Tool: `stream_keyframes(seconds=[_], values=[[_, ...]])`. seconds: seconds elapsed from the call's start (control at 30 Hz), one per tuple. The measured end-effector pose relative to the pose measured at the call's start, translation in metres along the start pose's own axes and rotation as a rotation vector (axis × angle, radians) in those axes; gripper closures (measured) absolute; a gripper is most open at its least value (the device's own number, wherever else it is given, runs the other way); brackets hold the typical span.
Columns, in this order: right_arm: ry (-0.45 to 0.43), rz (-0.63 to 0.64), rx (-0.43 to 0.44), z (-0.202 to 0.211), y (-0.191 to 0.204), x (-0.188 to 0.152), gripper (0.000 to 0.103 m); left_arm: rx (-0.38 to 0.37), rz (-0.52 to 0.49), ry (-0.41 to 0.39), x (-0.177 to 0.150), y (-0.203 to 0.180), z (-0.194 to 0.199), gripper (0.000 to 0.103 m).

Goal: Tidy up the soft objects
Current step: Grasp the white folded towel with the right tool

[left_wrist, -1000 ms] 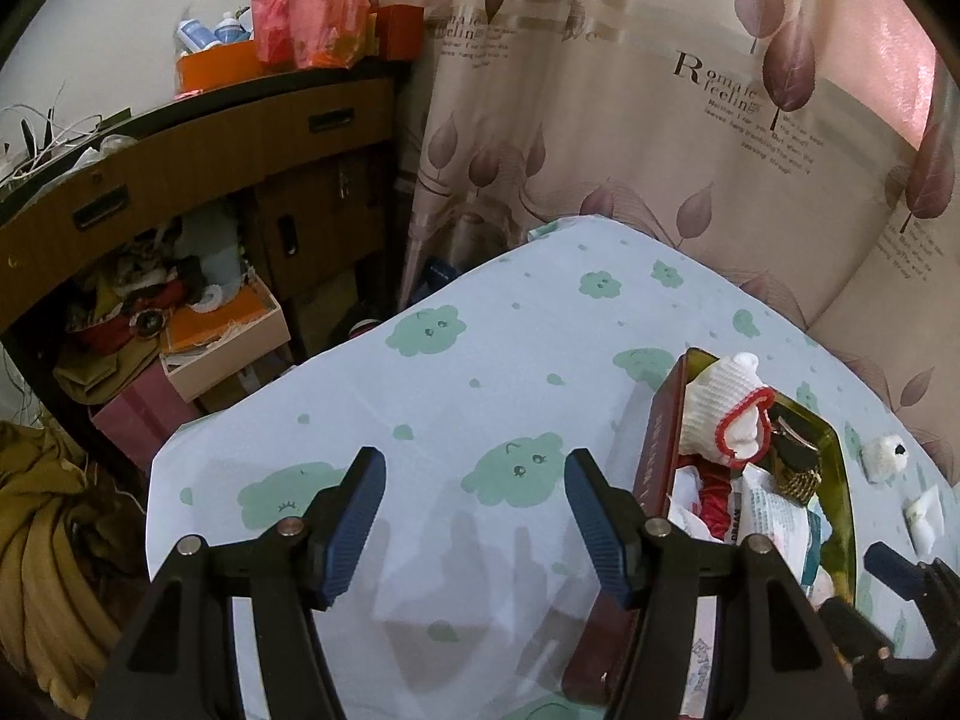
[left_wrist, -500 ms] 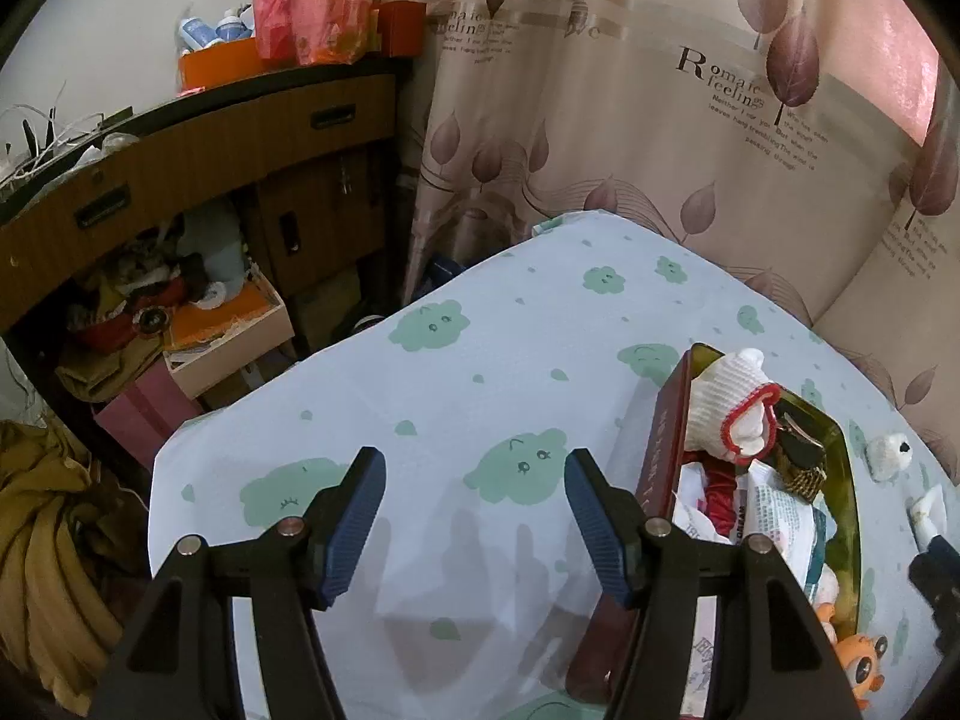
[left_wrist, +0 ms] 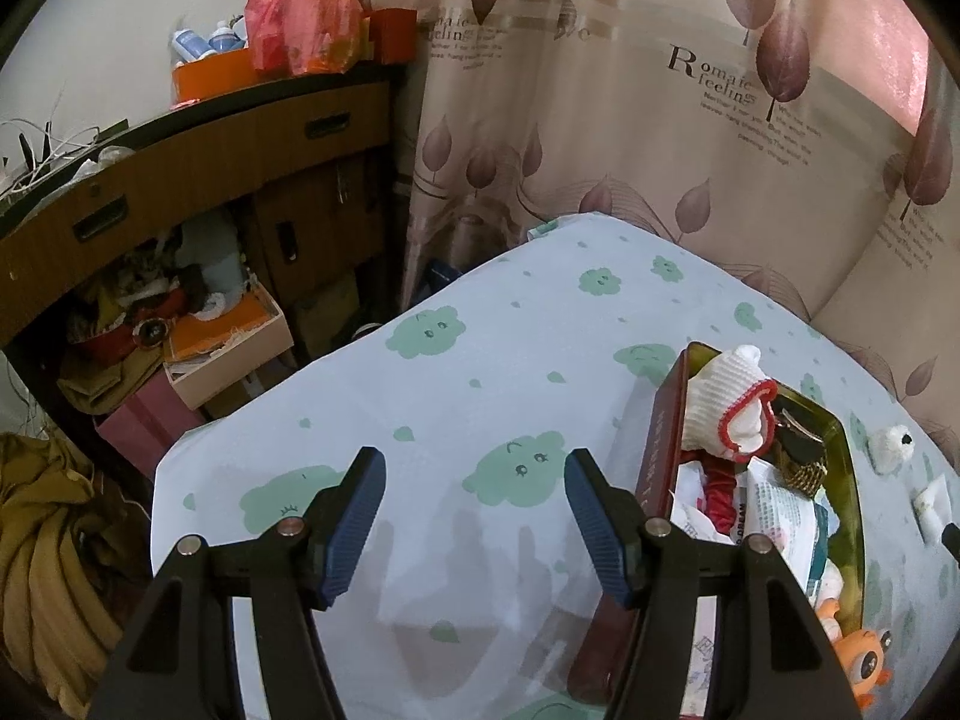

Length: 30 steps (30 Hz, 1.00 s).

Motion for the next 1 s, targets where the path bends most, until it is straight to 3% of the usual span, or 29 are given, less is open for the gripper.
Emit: stream_keyframes(seconds=[0.43, 0.73, 0.93, 1.0], values=[[0.036, -0.092, -0.161, -0.052, -0.080, 0.006, 0.013, 0.063, 0.062, -0.021, 0.002, 0.019, -0.002, 0.039], [0.102, -0.108, -0.132, -0.095, -0.113, 0.006, 0.011, 0.113, -0.024, 0.012, 0.000, 0.005, 0.001, 0.039], [0.132, -0.100, -0.112, -0.125, -0.114, 0.016, 0.012, 0.045, -0.103, -0.010, 0.010, -0.032, 0.016, 0.039], [0.121, -0.109, -0.106, -0.126, -0.116, 0.020, 0.020, -0.006, -0.145, -0.016, 0.014, -0.050, 0.020, 0.039]])
Point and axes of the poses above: each gripper's, at about its wrist camera, not at the fingertips, and z roughly against the way its jaws point, y to its left, x to its top, the point moved 4 cm from there along -z, roughly the way its jaws point, and after that the axes turned 4 degrees about -z, right-handed, at the moved point
